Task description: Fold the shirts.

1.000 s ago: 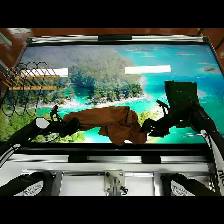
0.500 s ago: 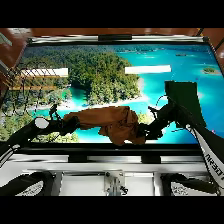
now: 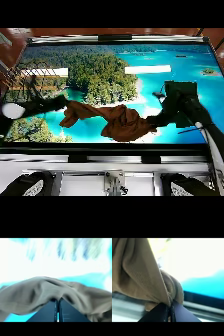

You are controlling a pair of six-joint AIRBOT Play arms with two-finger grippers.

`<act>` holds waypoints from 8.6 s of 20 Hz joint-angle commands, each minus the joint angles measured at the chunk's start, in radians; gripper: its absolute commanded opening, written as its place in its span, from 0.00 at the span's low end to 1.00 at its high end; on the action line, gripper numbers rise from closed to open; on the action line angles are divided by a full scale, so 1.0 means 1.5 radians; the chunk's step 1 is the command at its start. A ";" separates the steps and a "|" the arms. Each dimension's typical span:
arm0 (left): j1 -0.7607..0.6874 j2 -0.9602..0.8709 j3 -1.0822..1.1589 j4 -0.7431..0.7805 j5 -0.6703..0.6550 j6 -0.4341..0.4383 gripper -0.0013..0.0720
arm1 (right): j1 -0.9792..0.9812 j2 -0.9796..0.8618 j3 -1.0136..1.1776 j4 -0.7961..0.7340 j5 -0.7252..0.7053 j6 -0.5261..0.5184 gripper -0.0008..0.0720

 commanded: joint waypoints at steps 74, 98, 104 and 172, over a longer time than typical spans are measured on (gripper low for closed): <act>0.164 -0.245 -0.146 -0.010 -0.140 0.059 0.07 | -0.270 0.054 -0.160 0.161 -0.003 -0.018 0.87; 0.163 -0.101 -0.146 -0.006 -0.216 0.094 0.07 | -0.264 -0.060 -0.267 0.287 0.167 0.016 0.56; 0.163 -0.100 -0.146 -0.006 -0.216 0.094 0.06 | -0.264 -0.060 -0.270 0.279 0.172 0.047 0.52; 0.164 -0.027 0.041 0.019 -0.156 0.104 0.06 | -0.264 -0.035 0.002 0.379 0.256 0.087 0.09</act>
